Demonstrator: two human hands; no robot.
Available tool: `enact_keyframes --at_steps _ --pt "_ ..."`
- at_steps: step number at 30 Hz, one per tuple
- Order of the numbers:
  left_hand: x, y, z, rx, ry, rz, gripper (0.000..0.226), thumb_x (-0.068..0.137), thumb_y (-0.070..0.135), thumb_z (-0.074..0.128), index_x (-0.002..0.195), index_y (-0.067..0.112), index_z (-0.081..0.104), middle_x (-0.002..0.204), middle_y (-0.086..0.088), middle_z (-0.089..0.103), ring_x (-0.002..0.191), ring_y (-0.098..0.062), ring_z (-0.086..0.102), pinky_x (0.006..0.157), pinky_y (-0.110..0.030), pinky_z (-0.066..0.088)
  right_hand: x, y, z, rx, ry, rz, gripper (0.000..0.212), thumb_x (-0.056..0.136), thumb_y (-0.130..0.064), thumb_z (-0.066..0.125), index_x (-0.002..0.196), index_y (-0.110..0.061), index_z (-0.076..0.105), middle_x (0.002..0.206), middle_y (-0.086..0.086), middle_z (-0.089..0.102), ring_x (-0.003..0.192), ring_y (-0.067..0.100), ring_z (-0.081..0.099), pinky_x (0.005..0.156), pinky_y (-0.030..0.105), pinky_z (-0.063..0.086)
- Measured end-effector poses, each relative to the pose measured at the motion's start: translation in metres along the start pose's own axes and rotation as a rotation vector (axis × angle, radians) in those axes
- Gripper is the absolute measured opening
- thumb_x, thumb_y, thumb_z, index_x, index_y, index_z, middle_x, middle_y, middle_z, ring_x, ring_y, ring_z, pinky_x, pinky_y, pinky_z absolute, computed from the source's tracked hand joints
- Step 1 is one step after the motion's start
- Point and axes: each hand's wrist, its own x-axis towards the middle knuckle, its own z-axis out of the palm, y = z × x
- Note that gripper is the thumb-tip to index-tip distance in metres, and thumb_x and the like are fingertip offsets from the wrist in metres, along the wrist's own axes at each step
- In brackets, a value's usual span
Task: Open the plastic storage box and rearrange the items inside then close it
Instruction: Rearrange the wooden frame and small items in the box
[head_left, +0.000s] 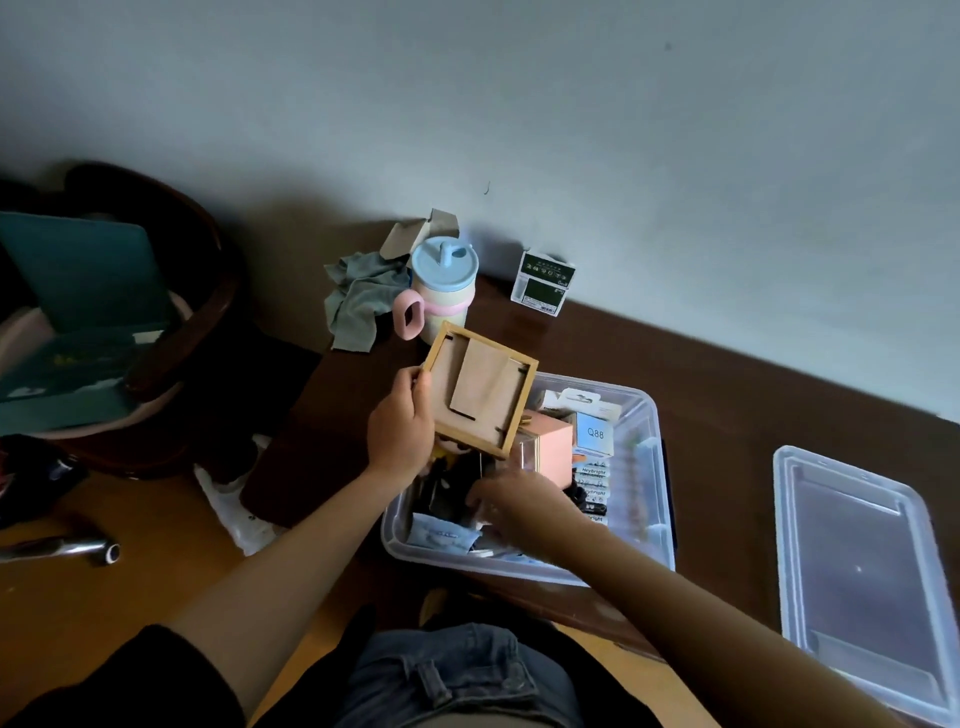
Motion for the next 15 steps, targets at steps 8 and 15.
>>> enact_keyframes --at_steps 8,15 --pt "0.001 -0.001 0.004 0.036 0.022 0.026 0.034 0.103 0.029 0.033 0.111 0.005 0.057 0.094 -0.008 0.065 0.087 -0.033 0.062 0.069 -0.032 0.039 -0.07 0.054 -0.031 0.399 0.4 0.524 0.014 0.086 -0.028 0.067 0.091 -0.017 0.074 0.088 -0.007 0.073 0.078 0.007 0.066 0.069 0.023 0.052" --pt "0.0 -0.001 0.003 0.067 0.046 0.072 0.033 0.103 0.026 0.034 0.108 0.003 0.058 0.091 -0.01 0.065 0.083 -0.031 0.062 0.066 -0.032 0.036 -0.055 0.078 -0.008 -0.217 0.031 0.582 0.014 0.09 -0.019 0.059 0.098 -0.015 0.07 0.1 0.004 0.071 0.098 0.023 0.061 0.088 0.031 0.043"
